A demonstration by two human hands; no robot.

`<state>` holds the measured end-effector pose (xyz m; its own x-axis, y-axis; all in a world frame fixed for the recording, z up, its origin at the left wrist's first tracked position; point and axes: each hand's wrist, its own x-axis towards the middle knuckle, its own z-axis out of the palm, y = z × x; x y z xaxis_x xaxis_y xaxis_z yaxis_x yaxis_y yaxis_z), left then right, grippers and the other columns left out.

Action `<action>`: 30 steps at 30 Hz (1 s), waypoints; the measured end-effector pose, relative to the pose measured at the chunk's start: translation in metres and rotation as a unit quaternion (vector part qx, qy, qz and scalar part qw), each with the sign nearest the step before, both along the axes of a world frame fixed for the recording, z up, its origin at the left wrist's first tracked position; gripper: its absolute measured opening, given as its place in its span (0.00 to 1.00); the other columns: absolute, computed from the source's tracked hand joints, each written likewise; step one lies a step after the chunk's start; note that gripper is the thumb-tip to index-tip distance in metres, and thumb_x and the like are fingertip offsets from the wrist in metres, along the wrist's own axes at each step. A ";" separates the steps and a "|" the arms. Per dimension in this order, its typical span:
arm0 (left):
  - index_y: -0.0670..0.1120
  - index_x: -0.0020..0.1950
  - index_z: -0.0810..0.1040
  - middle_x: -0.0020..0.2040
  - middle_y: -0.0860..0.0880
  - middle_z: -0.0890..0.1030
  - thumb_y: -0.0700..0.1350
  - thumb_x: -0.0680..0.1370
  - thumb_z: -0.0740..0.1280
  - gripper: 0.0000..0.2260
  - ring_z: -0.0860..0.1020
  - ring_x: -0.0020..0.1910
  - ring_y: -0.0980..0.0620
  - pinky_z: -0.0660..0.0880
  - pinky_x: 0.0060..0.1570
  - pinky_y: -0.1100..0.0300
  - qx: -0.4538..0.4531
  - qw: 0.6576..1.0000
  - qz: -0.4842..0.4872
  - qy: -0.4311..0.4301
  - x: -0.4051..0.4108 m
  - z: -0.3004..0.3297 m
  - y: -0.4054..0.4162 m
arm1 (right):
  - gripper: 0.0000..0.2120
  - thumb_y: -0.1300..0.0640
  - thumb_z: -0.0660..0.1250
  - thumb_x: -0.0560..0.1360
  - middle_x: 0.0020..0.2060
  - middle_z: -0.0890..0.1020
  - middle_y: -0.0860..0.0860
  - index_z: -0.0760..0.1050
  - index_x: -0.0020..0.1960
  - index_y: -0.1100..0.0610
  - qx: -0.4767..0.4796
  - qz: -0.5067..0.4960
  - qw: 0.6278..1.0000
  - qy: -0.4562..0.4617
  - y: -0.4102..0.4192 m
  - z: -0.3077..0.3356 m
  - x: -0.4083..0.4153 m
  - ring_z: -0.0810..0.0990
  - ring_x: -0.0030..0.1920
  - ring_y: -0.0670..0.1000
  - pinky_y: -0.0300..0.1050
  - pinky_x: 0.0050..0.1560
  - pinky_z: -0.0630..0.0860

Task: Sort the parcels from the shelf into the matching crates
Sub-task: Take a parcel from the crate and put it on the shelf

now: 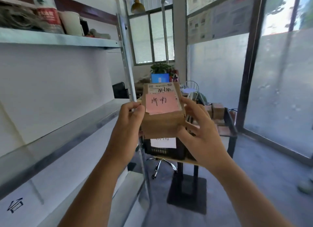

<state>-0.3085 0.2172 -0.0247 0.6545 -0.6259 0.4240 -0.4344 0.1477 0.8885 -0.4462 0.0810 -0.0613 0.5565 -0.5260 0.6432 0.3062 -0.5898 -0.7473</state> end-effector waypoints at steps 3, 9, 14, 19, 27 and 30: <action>0.58 0.59 0.74 0.61 0.54 0.83 0.62 0.83 0.64 0.10 0.82 0.62 0.48 0.82 0.60 0.43 0.010 1.000 -0.022 0.001 0.031 -0.015 -0.038 | 0.26 0.57 0.70 0.78 0.67 0.76 0.44 0.70 0.74 0.44 0.005 -0.035 0.999 0.007 -0.030 -0.011 0.021 0.75 0.69 0.41 0.41 0.67 0.77; 0.61 0.56 0.76 0.56 0.61 0.85 0.54 0.82 0.70 0.05 0.83 0.59 0.58 0.80 0.64 0.46 0.031 0.994 -0.102 -0.001 0.121 -0.049 -0.107 | 0.25 0.55 0.74 0.77 0.66 0.77 0.46 0.66 0.69 0.45 0.000 -0.105 0.994 0.024 -0.078 -0.035 0.095 0.78 0.67 0.44 0.40 0.61 0.81; 0.55 0.57 0.79 0.55 0.57 0.86 0.47 0.81 0.71 0.06 0.85 0.57 0.55 0.81 0.62 0.47 0.065 0.982 -0.177 0.023 0.185 -0.059 -0.165 | 0.37 0.33 0.73 0.67 0.68 0.64 0.42 0.62 0.71 0.37 -0.047 -0.267 0.957 0.103 -0.111 -0.041 0.164 0.72 0.67 0.47 0.47 0.55 0.85; 0.45 0.61 0.81 0.56 0.52 0.87 0.35 0.85 0.58 0.14 0.85 0.57 0.52 0.83 0.56 0.58 0.084 0.963 -0.247 0.065 0.222 -0.076 -0.223 | 0.41 0.31 0.76 0.65 0.68 0.62 0.43 0.61 0.72 0.37 -0.096 -0.381 0.905 0.167 -0.155 -0.049 0.205 0.65 0.64 0.43 0.37 0.55 0.73; 0.55 0.65 0.78 0.64 0.57 0.83 0.35 0.86 0.54 0.20 0.82 0.65 0.54 0.80 0.64 0.48 0.113 0.956 -0.257 0.084 0.258 -0.116 -0.324 | 0.42 0.36 0.78 0.65 0.63 0.62 0.41 0.61 0.73 0.36 -0.039 -0.384 0.906 0.175 -0.272 -0.098 0.242 0.68 0.60 0.47 0.44 0.52 0.78; 0.59 0.66 0.76 0.63 0.60 0.83 0.39 0.88 0.57 0.17 0.82 0.61 0.60 0.82 0.54 0.59 0.108 0.967 -0.207 0.104 0.278 -0.125 -0.358 | 0.41 0.37 0.78 0.64 0.63 0.64 0.42 0.62 0.72 0.35 0.001 -0.368 0.913 0.179 -0.322 -0.123 0.265 0.70 0.60 0.49 0.47 0.49 0.79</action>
<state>-0.0300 -0.1409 -0.1496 0.3851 -0.9122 0.1397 -0.1862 0.0714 0.9799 -0.1807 -0.2412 -0.1843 0.2265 -0.8430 0.4879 -0.4350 -0.5358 -0.7237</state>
